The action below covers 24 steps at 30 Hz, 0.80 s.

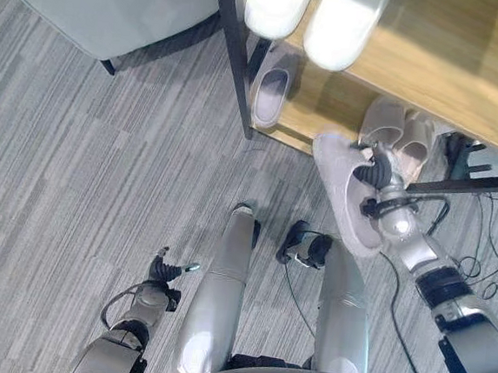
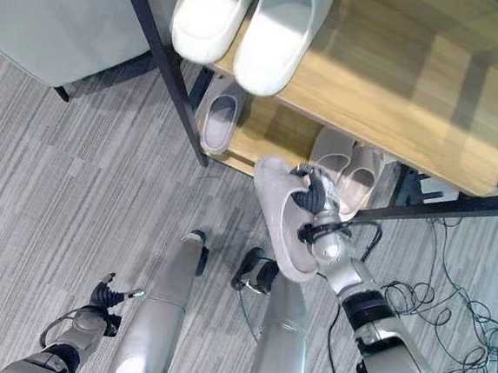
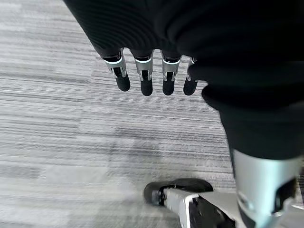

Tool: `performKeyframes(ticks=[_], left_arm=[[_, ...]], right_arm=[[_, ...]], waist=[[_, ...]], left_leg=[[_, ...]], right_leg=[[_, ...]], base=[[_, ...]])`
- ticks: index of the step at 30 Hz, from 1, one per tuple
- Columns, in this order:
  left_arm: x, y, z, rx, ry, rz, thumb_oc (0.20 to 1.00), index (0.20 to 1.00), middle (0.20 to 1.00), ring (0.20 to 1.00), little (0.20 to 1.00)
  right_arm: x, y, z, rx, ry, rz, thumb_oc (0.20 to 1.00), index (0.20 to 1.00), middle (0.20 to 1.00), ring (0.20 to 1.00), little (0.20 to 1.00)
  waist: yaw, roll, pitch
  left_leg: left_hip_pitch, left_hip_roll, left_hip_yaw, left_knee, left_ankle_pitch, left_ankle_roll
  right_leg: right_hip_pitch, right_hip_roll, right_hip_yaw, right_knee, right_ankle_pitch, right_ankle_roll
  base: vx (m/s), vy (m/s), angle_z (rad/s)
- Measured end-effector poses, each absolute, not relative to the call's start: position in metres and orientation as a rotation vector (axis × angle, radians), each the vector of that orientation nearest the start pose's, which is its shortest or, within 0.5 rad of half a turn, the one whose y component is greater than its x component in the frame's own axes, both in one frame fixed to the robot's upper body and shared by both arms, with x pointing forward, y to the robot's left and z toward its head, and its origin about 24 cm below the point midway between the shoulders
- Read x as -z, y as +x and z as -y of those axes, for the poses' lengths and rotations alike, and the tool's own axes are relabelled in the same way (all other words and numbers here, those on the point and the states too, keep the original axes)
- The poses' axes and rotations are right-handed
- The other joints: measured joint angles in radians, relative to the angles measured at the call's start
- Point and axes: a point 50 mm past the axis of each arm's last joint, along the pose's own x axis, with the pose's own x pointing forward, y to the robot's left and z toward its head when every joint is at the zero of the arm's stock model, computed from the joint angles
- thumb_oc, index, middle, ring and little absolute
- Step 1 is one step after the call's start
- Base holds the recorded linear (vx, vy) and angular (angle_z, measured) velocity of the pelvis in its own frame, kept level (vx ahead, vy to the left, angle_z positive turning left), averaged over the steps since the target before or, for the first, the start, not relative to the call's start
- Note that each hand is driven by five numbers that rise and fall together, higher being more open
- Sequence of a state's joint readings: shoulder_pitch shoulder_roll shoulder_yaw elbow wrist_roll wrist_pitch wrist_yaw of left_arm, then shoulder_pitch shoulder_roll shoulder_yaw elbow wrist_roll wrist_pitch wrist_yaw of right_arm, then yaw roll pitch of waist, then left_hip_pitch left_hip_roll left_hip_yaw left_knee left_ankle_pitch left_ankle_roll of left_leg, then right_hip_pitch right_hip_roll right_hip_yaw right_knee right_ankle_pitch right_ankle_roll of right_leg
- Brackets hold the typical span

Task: Arrange the slippers neatly on the shoe rack.

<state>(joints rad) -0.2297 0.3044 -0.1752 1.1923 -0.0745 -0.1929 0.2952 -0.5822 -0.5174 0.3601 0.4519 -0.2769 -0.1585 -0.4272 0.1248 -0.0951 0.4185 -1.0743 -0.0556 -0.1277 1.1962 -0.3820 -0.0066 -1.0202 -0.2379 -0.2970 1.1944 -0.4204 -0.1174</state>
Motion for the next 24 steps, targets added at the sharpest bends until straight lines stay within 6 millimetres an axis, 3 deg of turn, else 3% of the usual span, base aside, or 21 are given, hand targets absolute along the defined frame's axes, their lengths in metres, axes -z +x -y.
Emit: performKeyframes(ticks=[1,2,3,4,5,6,9,10,11,12,13,17,19,21,24], left_arm=[[0.102,0.21,-0.253,-0.313,0.43,-0.702,1.0,1.0,1.0,1.0,1.0],[0.1,0.213,-0.254,-0.318,0.434,-0.688,1.0,1.0,1.0,1.0,1.0],[0.095,0.219,-0.254,-0.327,0.429,-0.662,1.0,1.0,1.0,1.0,1.0],[0.1,0.211,-0.255,-0.356,0.402,-0.683,1.0,1.0,1.0,1.0,1.0],[0.097,0.212,-0.256,-0.38,0.387,-0.659,1.0,1.0,1.0,1.0,1.0],[0.094,0.211,-0.262,-0.42,0.378,-0.639,1.0,1.0,1.0,1.0,1.0],[0.089,0.204,-0.272,-0.469,0.371,-0.601,1.0,1.0,1.0,1.0,1.0],[0.093,0.197,-0.271,-0.466,0.369,-0.606,1.0,1.0,1.0,1.0,1.0],[0.098,0.187,-0.27,-0.471,0.374,-0.626,1.0,1.0,1.0,1.0,1.0],[0.098,0.184,-0.273,-0.495,0.374,-0.63,1.0,1.0,1.0,1.0,1.0],[0.098,0.183,-0.274,-0.499,0.38,-0.629,1.0,1.0,1.0,1.0,1.0],[0.092,0.192,-0.271,-0.485,0.378,-0.574,1.0,1.0,1.0,1.0,1.0],[0.088,0.197,-0.275,-0.525,0.351,-0.554,1.0,1.0,1.0,1.0,1.0],[0.09,0.192,-0.276,-0.541,0.354,-0.562,1.0,1.0,1.0,1.0,1.0],[0.091,0.187,-0.279,-0.581,0.329,-0.561,1.0,1.0,1.0,1.0,1.0]], right_arm=[[-0.151,0.35,0.183,0.16,-0.84,0.494,0.2,0.2,0.2,0.2,0.2],[-0.154,0.35,0.185,0.173,-0.826,0.499,0.2,0.2,0.2,0.2,0.2],[-0.155,0.35,0.185,0.18,-0.792,0.498,0.2,0.2,0.2,0.2,0.2],[-0.164,0.347,0.19,0.232,-0.727,0.522,0.2,0.2,0.2,0.2,0.2],[-0.171,0.345,0.195,0.27,-0.688,0.551,0.2,0.2,0.2,0.2,0.2],[-0.188,0.347,0.191,0.298,-0.657,0.607,0.2,0.2,0.2,0.2,0.2],[-0.199,0.352,0.193,0.31,-0.72,0.641,0.2,0.2,0.2,0.2,0.2],[-0.202,0.356,0.198,0.328,-0.744,0.636,0.2,0.2,0.2,0.2,0.2],[-0.225,0.367,0.205,0.382,-0.8,0.665,0.2,0.2,0.2,0.2,0.2],[-0.24,0.369,0.204,0.402,-0.812,0.703,0.2,0.2,0.2,0.2,0.2],[-0.254,0.372,0.203,0.409,-0.838,0.731,0.2,0.2,0.2,0.2,0.2],[-0.289,0.391,0.213,0.492,-0.963,0.707,0.2,0.2,0.2,0.2,0.2],[-0.299,0.396,0.222,0.548,-0.977,0.665,0.2,0.2,0.2,0.2,0.2],[-0.301,0.397,0.235,0.596,-0.967,0.614,0.2,0.2,0.2,0.2,0.2],[-0.306,0.397,0.237,0.614,-0.91,0.608,0.2,0.2,0.2,0.2,0.2]], waist=[[-0.002,0.005,-0.001],[-0.001,0.007,-0.002],[-0.006,0.015,-0.011],[-0.024,0.048,-0.064],[-0.01,0.053,-0.095],[0.0,0.064,-0.11],[0.008,0.074,-0.114],[0.021,0.094,-0.126],[0.032,0.134,-0.153],[0.041,0.141,-0.151],[0.041,0.15,-0.137],[0.043,0.152,0.029],[0.058,0.134,0.102],[0.075,0.131,0.105],[0.089,0.131,0.105]], left_leg=[[-0.105,-0.01,0.007,0.113,-0.031,0.0],[-0.148,-0.014,0.007,0.165,-0.048,0.002],[-0.19,-0.023,0.007,0.23,-0.058,0.0],[-0.278,-0.027,0.01,0.35,-0.112,0.013],[-0.344,-0.02,0.03,0.435,-0.137,0.028],[-0.423,-0.022,0.03,0.525,-0.16,0.017],[-0.507,-0.022,0.04,0.667,-0.193,0.036],[-0.533,-0.026,0.042,0.726,-0.21,0.033],[-0.607,-0.029,0.042,0.851,-0.245,0.034],[-0.65,-0.035,0.054,0.899,-0.248,0.028],[-0.673,-0.034,0.057,0.934,-0.25,0.028],[-0.648,-0.03,0.086,1.056,-0.275,0.03],[-0.62,-0.008,0.094,1.08,-0.29,0.022],[-0.604,0.001,0.095,1.082,-0.303,0.027],[-0.565,0.0,0.096,1.076,-0.329,0.028]], right_leg=[[-0.105,-0.023,0.014,0.117,-0.029,-0.015],[-0.144,-0.031,0.018,0.168,-0.046,-0.018],[-0.181,-0.039,0.032,0.239,-0.059,0.002],[-0.256,-0.034,0.1,0.37,-0.139,0.007],[-0.333,-0.021,0.133,0.452,-0.172,0.005],[-0.419,-0.023,0.148,0.536,-0.182,0.018],[-0.503,-0.022,0.182,0.678,-0.21,0.023],[-0.528,-0.024,0.189,0.732,-0.233,0.04],[-0.605,-0.02,0.214,0.848,-0.252,0.044],[-0.657,-0.019,0.236,0.899,-0.255,0.049],[-0.684,-0.015,0.245,0.933,-0.254,0.05],[-0.682,-0.01,0.3,1.066,-0.266,0.057],[-0.675,0.007,0.313,1.089,-0.269,0.055],[-0.661,0.02,0.313,1.088,-0.273,0.057],[-0.623,0.019,0.312,1.086,-0.297,0.052]], base=[[0.06,0.071,-0.1],[0.07,0.082,0.03],[0.1,0.086,0.26],[0.08,0.053,0.21],[0.11,0.044,-0.09],[0.15,0.07,-0.31],[0.14,0.071,-0.1],[0.16,0.098,-0.24],[0.1,0.08,-0.25],[0.08,0.08,-0.25],[0.02,0.05,-0.09],[-0.01,0.054,-0.05],[0.0,0.021,-0.21],[0.0,0.004,-0.14],[-0.01,0.005,0.01]])
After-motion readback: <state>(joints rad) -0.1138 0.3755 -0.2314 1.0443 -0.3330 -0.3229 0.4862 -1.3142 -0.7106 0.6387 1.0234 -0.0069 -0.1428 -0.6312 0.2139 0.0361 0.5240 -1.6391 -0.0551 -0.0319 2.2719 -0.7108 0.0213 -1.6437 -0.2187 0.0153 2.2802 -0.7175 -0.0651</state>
